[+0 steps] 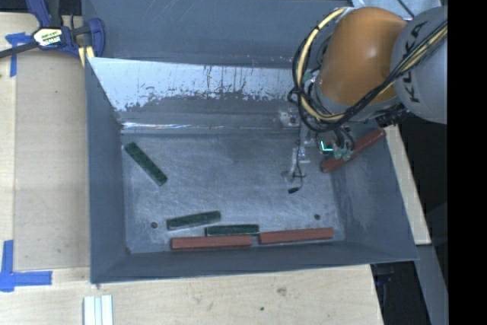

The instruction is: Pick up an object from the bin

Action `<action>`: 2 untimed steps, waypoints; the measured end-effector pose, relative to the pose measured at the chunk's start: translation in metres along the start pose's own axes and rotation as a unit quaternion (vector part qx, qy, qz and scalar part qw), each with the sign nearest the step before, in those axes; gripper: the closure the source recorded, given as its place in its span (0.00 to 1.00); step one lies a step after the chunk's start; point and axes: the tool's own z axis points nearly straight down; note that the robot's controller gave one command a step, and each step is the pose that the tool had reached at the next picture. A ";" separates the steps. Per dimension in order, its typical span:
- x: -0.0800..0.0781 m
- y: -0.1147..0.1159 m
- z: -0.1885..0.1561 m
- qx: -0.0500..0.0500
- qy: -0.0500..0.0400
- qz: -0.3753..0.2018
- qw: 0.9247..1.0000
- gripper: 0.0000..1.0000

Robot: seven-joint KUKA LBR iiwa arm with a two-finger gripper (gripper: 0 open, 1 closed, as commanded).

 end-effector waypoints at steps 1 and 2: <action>-0.002 0.000 -0.004 0.000 -0.004 0.000 1.000 0.00; 0.037 0.056 0.050 0.000 -0.005 -0.068 0.998 0.00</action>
Offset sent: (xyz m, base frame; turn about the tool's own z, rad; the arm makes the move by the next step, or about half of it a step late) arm -0.0640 0.0963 -0.0873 -0.2344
